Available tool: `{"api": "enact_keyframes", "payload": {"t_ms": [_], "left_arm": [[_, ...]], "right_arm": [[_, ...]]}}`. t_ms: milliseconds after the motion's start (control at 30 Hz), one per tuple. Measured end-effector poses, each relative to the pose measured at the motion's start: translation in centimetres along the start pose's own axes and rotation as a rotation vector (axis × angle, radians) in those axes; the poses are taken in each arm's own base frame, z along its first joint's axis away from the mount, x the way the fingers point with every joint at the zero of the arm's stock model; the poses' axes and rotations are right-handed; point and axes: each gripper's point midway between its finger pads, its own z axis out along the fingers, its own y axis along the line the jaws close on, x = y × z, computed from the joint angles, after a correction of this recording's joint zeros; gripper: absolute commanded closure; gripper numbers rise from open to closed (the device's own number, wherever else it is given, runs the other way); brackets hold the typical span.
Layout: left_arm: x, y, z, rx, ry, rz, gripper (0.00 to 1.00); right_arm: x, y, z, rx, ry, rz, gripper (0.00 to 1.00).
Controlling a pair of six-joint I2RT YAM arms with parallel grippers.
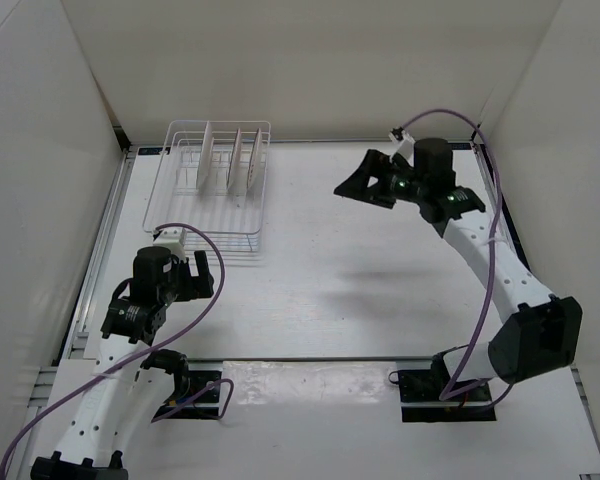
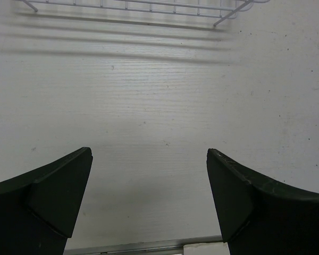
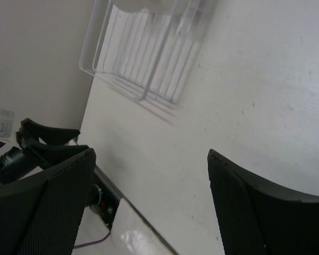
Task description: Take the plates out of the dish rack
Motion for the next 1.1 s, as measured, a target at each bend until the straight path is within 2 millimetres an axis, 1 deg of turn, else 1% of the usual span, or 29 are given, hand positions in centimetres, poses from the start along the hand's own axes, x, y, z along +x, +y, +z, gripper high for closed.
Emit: {"api": "enact_keyframes", "payload": {"t_ms": [33,100,167,333,433,500,633,667,733,767,867,933,1000,1033,1067,1100], "left_arm": [[0.0,0.0,0.0,0.000,0.000,0.000,0.01],[0.0,0.0,0.0,0.000,0.000,0.000,0.01],[0.0,0.0,0.0,0.000,0.000,0.000,0.01],[0.0,0.0,0.0,0.000,0.001,0.000,0.01],[0.0,0.0,0.0,0.000,0.002,0.000,0.01],[0.1,0.0,0.0,0.000,0.003,0.000,0.01],[0.1,-0.1,0.0,0.005,0.006,-0.001,0.01],[0.2,-0.1,0.0,0.006,0.008,-0.002,0.01],[0.3,-0.1,-0.1,0.009,0.013,-0.002,0.01],[0.4,-0.2,-0.1,0.010,0.016,-0.003,0.01],[0.5,-0.3,-0.1,0.016,0.023,-0.007,0.01],[0.6,-0.3,-0.1,0.019,0.023,-0.009,0.01],[0.6,-0.4,-0.2,0.020,0.026,-0.009,0.01],[0.7,-0.3,-0.2,0.020,0.028,-0.009,0.01],[0.7,-0.4,-0.2,0.020,0.029,-0.010,0.01],[0.7,-0.4,-0.2,0.020,0.029,-0.010,0.01]], "right_arm": [[-0.7,0.9,0.3,0.009,-0.007,-0.034,0.15],[-1.9,2.2,1.3,0.031,-0.023,-0.094,0.15],[-2.2,2.6,2.7,0.062,-0.015,-0.130,0.17],[-1.0,1.9,7.2,0.172,0.074,-0.183,0.17],[-0.7,2.1,9.5,0.212,0.104,-0.224,0.17],[-0.9,2.6,10.8,0.232,0.106,-0.250,0.17],[-2.7,4.5,14.5,0.237,0.048,-0.313,0.18],[-2.9,4.8,15.5,0.235,0.030,-0.328,0.20],[-2.9,5.2,17.3,0.234,0.003,-0.356,0.24],[-2.7,5.3,18.2,0.236,-0.010,-0.368,0.24],[-1.9,5.1,21.2,0.250,-0.053,-0.406,0.29],[-1.4,4.7,23.4,0.269,-0.085,-0.440,0.31],[-1.3,4.5,25.5,0.287,-0.129,-0.478,0.34],[-1.3,4.4,26.5,0.298,-0.156,-0.502,0.38],[-1.4,4.4,27.2,0.307,-0.179,-0.511,0.39],[-1.6,4.3,28.3,0.322,-0.219,-0.537,0.39]]}}
